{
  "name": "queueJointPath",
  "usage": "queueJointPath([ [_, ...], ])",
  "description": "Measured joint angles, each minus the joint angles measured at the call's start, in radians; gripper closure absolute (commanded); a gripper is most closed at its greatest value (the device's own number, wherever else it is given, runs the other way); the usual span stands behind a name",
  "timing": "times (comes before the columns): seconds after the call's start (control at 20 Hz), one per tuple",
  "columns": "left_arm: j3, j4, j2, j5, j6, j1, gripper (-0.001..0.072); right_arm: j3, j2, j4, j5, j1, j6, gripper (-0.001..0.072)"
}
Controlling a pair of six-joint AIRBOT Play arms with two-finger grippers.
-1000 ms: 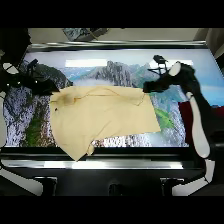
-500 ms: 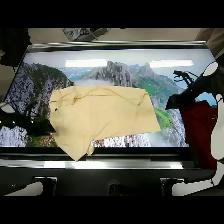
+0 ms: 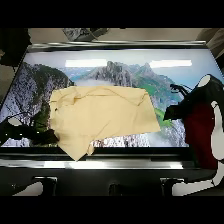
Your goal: Fold the shirts.
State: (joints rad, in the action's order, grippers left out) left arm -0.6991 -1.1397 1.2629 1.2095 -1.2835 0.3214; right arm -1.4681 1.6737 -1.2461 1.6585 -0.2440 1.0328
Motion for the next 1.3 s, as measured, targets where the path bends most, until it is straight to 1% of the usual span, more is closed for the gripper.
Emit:
queueJointPath([
  [0.05, 0.005, 0.014, 0.002, -0.007, -0.001, -0.011, 0.0542, 0.026, 0.000, 0.003, -0.015, 0.000, 0.000, 0.0088],
  [0.1, 0.011, 0.023, 0.005, -0.024, -0.004, -0.023, 0.0674, 0.054, 0.000, 0.007, -0.033, 0.001, 0.000, 0.0088],
  [0.3, 0.019, 0.045, 0.007, -0.067, -0.018, -0.055, 0.0677, 0.160, 0.000, 0.026, -0.101, 0.000, 0.006, 0.0088],
  [0.45, 0.021, 0.047, 0.006, -0.075, -0.023, -0.062, 0.0676, 0.229, 0.000, 0.077, -0.169, 0.001, 0.008, 0.0098],
  [0.55, 0.021, 0.047, 0.006, -0.080, -0.025, -0.064, 0.0676, 0.264, 0.000, 0.125, -0.206, 0.016, 0.026, 0.0249],
  [0.6, 0.021, 0.047, 0.006, -0.084, -0.025, -0.066, 0.0676, 0.275, 0.003, 0.143, -0.229, 0.032, 0.046, 0.0374],
  [0.65, 0.020, 0.046, 0.006, -0.089, -0.025, -0.066, 0.0676, 0.283, 0.004, 0.147, -0.259, 0.049, 0.061, 0.0613],
  [0.7, 0.016, 0.043, 0.007, -0.095, -0.025, -0.067, 0.0677, 0.288, 0.006, 0.142, -0.285, 0.063, 0.076, 0.0672],
  [0.75, 0.006, 0.031, 0.009, -0.100, -0.025, -0.067, 0.0678, 0.290, 0.006, 0.143, -0.293, 0.074, 0.089, 0.0672],
  [0.85, -0.039, -0.043, 0.009, -0.101, -0.024, -0.066, 0.0680, 0.281, -0.001, 0.131, -0.299, 0.091, 0.087, 0.0673],
  [1.0, -0.224, -0.111, -0.030, -0.014, -0.027, -0.067, 0.0681, 0.191, -0.080, 0.095, -0.271, 0.098, 0.032, 0.0671],
  [1.1, -0.422, -0.126, -0.079, -0.019, -0.062, -0.066, 0.0680, 0.067, -0.177, 0.038, -0.274, 0.102, -0.005, 0.0671],
  [1.2, -0.676, -0.079, -0.122, -0.052, -0.092, -0.069, 0.0679, -0.097, -0.292, -0.060, -0.333, 0.103, -0.023, 0.0671],
  [1.3, -0.959, -0.066, -0.153, -0.071, -0.116, -0.068, 0.0680, -0.266, -0.426, -0.147, -0.415, 0.104, -0.032, 0.0671],
])
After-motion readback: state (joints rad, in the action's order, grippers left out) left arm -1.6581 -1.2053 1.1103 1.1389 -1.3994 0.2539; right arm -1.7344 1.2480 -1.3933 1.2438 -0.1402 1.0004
